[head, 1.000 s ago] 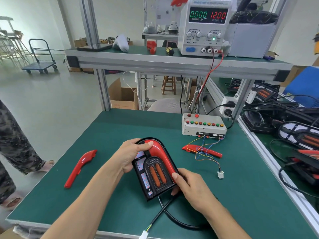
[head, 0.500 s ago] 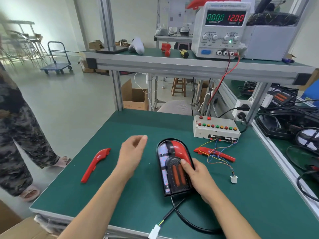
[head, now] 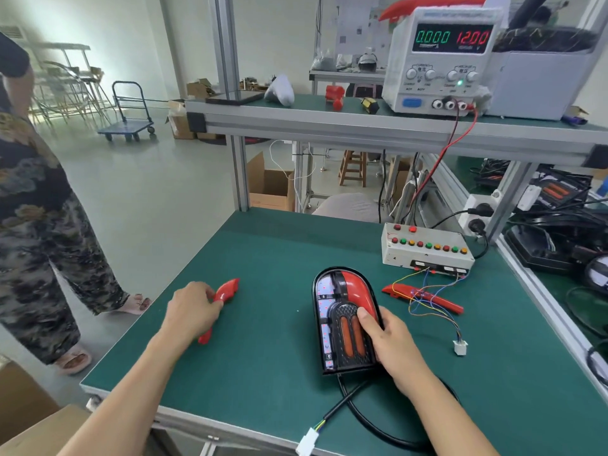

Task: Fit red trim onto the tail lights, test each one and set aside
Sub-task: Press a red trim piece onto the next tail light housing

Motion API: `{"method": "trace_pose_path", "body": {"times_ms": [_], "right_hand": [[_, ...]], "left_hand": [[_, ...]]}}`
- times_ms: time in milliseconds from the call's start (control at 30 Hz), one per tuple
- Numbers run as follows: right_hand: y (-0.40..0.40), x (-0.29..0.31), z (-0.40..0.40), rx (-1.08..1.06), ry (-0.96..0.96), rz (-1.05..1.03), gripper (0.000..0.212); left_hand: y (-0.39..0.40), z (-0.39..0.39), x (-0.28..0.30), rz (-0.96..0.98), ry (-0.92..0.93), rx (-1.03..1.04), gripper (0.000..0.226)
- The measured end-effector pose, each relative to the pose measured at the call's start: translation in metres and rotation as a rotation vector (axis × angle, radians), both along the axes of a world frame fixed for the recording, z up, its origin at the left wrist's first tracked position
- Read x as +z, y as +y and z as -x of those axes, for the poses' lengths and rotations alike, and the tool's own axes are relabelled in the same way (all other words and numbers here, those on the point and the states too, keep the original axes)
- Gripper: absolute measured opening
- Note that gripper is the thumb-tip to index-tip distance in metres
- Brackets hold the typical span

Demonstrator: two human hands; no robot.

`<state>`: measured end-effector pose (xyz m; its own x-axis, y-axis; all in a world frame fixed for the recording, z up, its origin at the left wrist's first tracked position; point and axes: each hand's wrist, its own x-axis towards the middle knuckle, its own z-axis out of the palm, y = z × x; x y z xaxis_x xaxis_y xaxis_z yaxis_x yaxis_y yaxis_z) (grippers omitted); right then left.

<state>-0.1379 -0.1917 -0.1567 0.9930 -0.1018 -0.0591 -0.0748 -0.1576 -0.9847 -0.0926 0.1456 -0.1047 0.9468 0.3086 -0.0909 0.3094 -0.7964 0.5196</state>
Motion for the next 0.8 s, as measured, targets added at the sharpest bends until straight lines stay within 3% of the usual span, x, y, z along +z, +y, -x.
{"method": "trace_pose_path", "body": {"times_ms": [100, 200, 267, 433, 667, 800], "right_hand": [[0.001, 0.001, 0.001, -0.009, -0.024, 0.024, 0.029], [0.003, 0.002, 0.000, -0.023, -0.038, 0.030, 0.028], [0.005, 0.003, 0.000, -0.027, -0.034, 0.000, 0.026], [0.008, 0.006, 0.003, -0.045, -0.038, -0.022, 0.024], [0.010, 0.010, 0.005, -0.066, -0.035, -0.003, 0.026], [0.010, 0.011, 0.005, -0.073, -0.035, 0.012, 0.027]], "left_hand": [[-0.041, 0.016, 0.009, 0.270, -0.134, -0.043, 0.004], [-0.093, 0.037, 0.014, 0.500, -0.228, -0.176, 0.027], [-0.124, 0.048, 0.015, 0.528, -0.314, -0.213, 0.032], [-0.170, 0.056, 0.012, 0.229, -0.454, -0.208, 0.019], [-0.185, 0.058, 0.009, 0.046, -0.446, -0.183, 0.049], [-0.186, 0.062, 0.007, -0.019, -0.449, -0.187, 0.055]]}}
